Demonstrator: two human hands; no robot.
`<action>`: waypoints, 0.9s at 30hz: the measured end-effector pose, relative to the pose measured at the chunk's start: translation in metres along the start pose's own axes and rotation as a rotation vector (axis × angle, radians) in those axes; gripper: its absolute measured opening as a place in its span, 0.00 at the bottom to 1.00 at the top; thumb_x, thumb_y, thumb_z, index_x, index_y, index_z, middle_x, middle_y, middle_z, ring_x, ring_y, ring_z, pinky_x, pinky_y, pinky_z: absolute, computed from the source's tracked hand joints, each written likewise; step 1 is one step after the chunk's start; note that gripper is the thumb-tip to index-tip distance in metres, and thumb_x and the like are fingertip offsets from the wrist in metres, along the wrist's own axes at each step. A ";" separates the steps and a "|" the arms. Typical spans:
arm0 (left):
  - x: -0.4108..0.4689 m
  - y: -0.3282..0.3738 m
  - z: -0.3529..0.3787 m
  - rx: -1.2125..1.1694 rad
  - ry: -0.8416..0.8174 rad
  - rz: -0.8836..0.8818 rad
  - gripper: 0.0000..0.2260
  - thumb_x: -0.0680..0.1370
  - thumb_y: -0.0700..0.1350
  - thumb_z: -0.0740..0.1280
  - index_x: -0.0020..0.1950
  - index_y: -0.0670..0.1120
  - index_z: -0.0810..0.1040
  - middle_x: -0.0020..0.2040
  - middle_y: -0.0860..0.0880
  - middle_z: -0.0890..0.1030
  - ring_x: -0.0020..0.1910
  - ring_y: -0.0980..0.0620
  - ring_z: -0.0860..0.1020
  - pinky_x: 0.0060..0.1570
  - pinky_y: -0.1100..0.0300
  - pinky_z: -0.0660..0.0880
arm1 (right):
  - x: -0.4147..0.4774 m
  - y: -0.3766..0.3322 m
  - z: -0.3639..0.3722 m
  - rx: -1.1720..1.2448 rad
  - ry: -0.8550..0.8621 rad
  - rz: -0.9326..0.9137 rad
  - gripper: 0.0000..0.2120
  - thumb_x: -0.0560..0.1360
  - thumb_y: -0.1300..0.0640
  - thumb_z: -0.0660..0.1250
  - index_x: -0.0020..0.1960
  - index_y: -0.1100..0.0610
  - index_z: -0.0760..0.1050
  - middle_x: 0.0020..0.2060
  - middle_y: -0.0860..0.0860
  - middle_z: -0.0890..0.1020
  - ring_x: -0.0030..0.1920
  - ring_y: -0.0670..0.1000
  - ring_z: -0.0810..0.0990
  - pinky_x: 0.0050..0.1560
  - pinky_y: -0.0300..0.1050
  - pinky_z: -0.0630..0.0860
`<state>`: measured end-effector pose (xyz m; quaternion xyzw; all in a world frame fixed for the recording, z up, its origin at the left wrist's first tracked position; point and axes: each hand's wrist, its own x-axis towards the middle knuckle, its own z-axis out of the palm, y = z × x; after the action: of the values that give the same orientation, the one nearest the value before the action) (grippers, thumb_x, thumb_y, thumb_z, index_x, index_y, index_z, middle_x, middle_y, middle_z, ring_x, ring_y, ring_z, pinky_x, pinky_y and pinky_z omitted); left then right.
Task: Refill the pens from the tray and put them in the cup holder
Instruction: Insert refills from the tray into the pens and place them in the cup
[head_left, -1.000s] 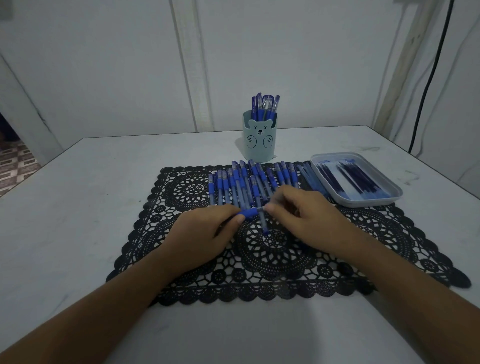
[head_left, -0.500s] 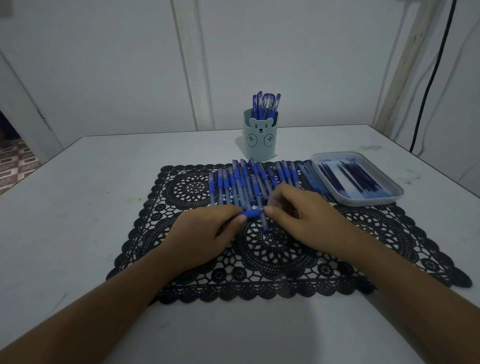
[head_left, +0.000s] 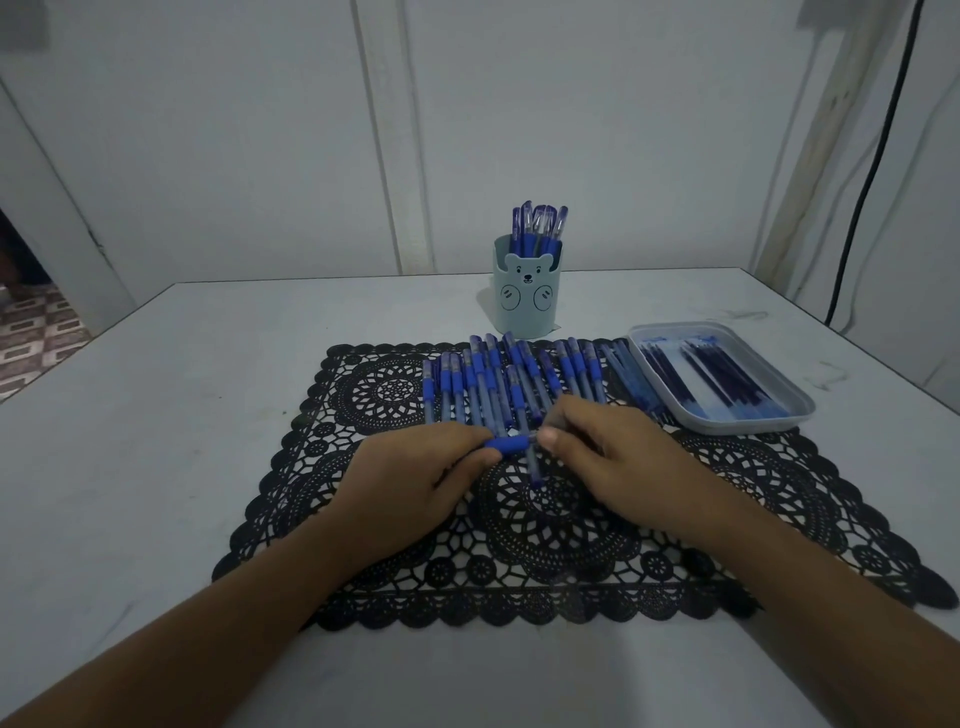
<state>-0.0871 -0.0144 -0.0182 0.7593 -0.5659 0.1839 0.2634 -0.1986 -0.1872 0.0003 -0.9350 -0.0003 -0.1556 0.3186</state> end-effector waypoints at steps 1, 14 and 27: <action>0.000 0.000 0.000 0.008 0.007 0.001 0.15 0.78 0.52 0.57 0.51 0.46 0.81 0.37 0.56 0.81 0.32 0.62 0.75 0.33 0.74 0.67 | 0.000 0.000 0.000 -0.008 0.002 0.001 0.08 0.77 0.49 0.58 0.38 0.44 0.68 0.31 0.50 0.77 0.29 0.43 0.69 0.31 0.37 0.67; 0.002 -0.002 0.003 -0.001 0.013 -0.094 0.17 0.77 0.54 0.56 0.51 0.47 0.80 0.36 0.56 0.80 0.30 0.65 0.70 0.31 0.77 0.65 | -0.007 -0.002 -0.023 -0.654 -0.243 0.248 0.16 0.75 0.38 0.57 0.46 0.51 0.67 0.37 0.46 0.72 0.39 0.46 0.72 0.42 0.42 0.74; 0.000 -0.005 0.005 -0.041 0.005 -0.085 0.17 0.77 0.55 0.55 0.52 0.48 0.80 0.38 0.56 0.81 0.32 0.62 0.74 0.30 0.69 0.73 | 0.002 -0.004 -0.021 0.042 0.062 0.106 0.14 0.77 0.57 0.61 0.60 0.45 0.74 0.45 0.36 0.74 0.43 0.30 0.71 0.43 0.19 0.64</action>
<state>-0.0824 -0.0160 -0.0231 0.7766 -0.5363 0.1627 0.2878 -0.2037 -0.1970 0.0192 -0.9216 0.0556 -0.1674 0.3457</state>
